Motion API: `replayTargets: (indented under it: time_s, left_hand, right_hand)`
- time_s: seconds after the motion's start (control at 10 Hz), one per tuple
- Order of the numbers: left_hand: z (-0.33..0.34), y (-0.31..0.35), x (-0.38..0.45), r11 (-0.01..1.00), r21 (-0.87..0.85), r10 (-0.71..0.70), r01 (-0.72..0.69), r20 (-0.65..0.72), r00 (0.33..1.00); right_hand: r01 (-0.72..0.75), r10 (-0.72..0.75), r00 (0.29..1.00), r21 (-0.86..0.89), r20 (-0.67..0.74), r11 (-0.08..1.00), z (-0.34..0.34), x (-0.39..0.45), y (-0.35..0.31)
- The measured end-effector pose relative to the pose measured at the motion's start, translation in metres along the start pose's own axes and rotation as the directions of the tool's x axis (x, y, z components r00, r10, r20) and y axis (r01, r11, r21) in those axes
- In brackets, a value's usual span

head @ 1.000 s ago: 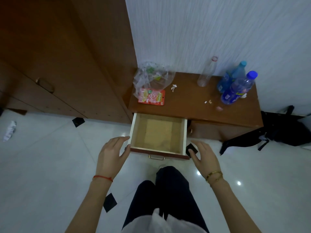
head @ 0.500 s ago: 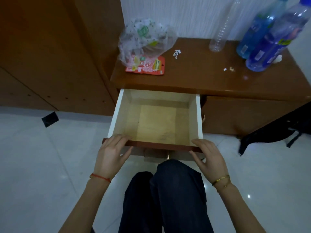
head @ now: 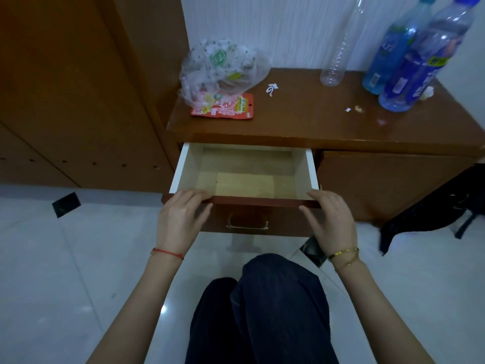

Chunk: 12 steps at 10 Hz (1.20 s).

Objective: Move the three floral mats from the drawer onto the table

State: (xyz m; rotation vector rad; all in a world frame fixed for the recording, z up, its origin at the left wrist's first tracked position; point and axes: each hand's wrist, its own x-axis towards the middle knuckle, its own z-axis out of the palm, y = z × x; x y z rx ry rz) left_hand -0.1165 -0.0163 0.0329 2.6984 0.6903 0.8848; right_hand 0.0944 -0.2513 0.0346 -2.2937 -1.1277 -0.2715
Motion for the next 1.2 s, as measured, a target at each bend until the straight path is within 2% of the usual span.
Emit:
replayTargets:
  time_s: [0.2, 0.3, 0.4, 0.5, 0.7, 1.0, 1.2]
  left_hand:
    - [0.024, -0.009, 0.041, 0.999, 0.023, -0.038, 0.040, -0.078, 0.996]
    - [0.031, -0.010, 0.057, 0.997, 0.026, -0.064, 0.068, -0.126, 0.990]
    - [0.039, -0.010, 0.054, 0.998, 0.001, -0.056, 0.056, -0.105, 0.993]
    - [0.050, -0.012, 0.046, 0.999, -0.043, -0.023, 0.022, -0.028, 0.999]
    - [0.066, -0.023, 0.052, 0.996, -0.075, -0.049, 0.053, 0.063, 0.997]
    - [0.079, -0.038, 0.084, 0.999, 0.003, -0.049, 0.049, 0.177, 0.983]
    - [0.072, -0.037, 0.078, 0.998, -0.031, -0.051, 0.056, 0.148, 0.988]
  right_hand:
    - [0.033, -0.032, 0.992, 0.005, -0.125, 0.999, 0.018, 0.022, -0.006]
    - [0.012, -0.010, 0.999, 0.047, -0.050, 0.999, 0.029, 0.022, -0.009]
    - [-0.030, 0.025, 0.998, 0.084, 0.061, 0.996, 0.038, 0.031, -0.010]
    - [-0.081, 0.073, 0.993, 0.083, 0.097, 0.993, 0.044, 0.042, -0.011]
    - [-0.106, 0.092, 0.986, 0.094, 0.142, 0.990, 0.059, 0.053, -0.003]
    - [-0.111, 0.100, 0.982, 0.065, 0.161, 0.992, 0.070, 0.088, -0.005]
    - [-0.111, 0.100, 0.988, 0.090, 0.116, 0.990, 0.066, 0.081, 0.001]
